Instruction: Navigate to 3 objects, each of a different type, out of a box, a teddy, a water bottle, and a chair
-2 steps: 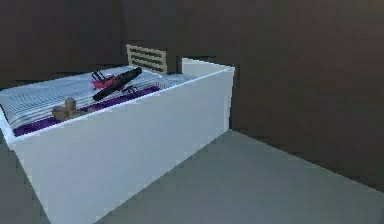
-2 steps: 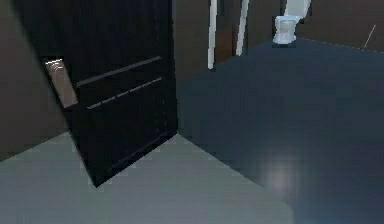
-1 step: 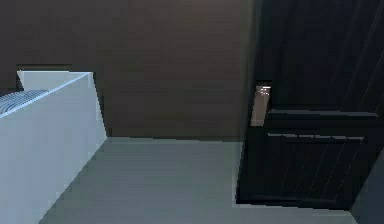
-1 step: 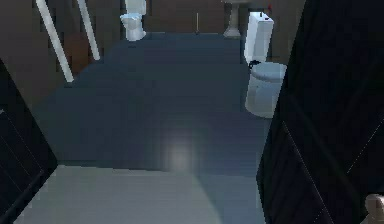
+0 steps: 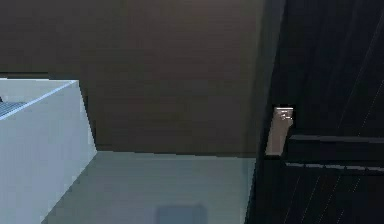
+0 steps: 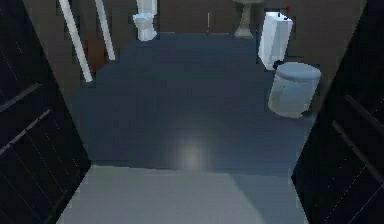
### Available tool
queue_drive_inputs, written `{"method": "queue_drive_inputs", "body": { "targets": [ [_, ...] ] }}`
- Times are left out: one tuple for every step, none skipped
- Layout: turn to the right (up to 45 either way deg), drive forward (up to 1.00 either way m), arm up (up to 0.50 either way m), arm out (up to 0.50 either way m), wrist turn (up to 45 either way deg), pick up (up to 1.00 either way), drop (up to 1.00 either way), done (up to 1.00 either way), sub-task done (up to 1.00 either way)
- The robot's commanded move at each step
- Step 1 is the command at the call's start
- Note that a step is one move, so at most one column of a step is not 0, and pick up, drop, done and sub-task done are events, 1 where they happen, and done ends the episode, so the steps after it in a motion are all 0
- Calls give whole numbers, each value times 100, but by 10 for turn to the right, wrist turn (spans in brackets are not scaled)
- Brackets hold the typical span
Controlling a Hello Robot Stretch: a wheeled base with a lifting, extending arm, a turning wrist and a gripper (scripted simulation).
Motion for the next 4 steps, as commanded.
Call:
{"method": "queue_drive_inputs", "body": {
  "targets": [
    [450,0,0,0,0,0,0,0,0],
    [360,0,0,0,0,0,0,0,0],
    [0,100,0,0,0,0,0,0,0],
    [30,0,0,0,0,0,0,0,0]
  ]
}}
